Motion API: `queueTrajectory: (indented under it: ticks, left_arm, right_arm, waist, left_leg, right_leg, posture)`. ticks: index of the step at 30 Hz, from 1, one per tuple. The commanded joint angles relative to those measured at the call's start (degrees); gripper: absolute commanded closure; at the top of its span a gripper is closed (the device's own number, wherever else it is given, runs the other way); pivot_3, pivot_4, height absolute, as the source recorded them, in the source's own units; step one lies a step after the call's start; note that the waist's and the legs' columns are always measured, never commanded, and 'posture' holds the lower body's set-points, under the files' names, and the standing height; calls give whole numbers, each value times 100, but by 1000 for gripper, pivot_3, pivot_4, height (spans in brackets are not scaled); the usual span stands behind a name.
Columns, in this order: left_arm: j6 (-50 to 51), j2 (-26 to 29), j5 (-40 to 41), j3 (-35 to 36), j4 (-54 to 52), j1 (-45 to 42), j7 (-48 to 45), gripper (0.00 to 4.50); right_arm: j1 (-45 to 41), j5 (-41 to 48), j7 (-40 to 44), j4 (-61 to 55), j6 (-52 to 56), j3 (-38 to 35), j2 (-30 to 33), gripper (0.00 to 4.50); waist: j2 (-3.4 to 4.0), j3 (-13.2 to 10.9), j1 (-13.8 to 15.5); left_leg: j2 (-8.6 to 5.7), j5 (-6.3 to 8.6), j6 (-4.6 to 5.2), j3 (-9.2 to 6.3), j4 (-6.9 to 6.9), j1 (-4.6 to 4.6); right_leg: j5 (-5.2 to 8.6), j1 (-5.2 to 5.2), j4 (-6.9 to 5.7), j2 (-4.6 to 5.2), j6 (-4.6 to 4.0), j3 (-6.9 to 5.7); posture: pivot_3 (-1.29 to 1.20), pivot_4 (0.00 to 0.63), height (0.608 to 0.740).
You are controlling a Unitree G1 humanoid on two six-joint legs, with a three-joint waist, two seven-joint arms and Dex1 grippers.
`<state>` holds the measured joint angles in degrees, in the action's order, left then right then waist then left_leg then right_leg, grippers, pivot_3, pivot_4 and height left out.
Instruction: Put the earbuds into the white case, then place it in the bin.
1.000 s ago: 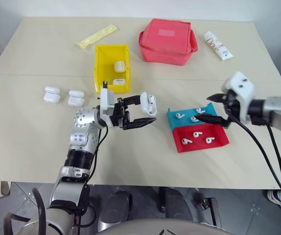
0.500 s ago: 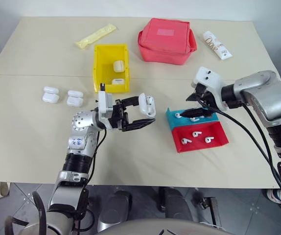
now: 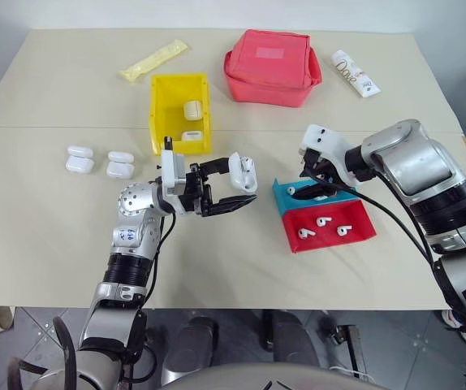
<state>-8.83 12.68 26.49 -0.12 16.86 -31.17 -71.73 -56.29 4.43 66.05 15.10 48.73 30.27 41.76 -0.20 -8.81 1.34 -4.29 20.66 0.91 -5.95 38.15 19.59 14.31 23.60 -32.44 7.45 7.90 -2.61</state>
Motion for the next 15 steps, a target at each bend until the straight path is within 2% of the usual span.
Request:
queueTrajectory:
  ticks: [1, 15]
  left_arm:
    - [-39, 29, 58, 20, -154, -17, 19, 1728]
    - [8, 86, 59, 19, -293, 86, 77, 1728]
  right_arm:
    - [-194, -236, 58, 225, -175, 25, -124, 1246]
    - [-239, -707, 249, 538, -424, 52, -420, 1246]
  waist:
    - [0, 0, 1]
    - [1, 1, -6]
  left_leg:
    - [0, 0, -1, 0, 0, 0]
    - [0, -1, -2, 0, 1, -1]
  right_leg:
    - [0, 1, -1, 0, 0, 0]
    - [0, 2, -4, -1, 0, 0]
  posture:
    - [0, 150, 740]
    - [0, 150, 740]
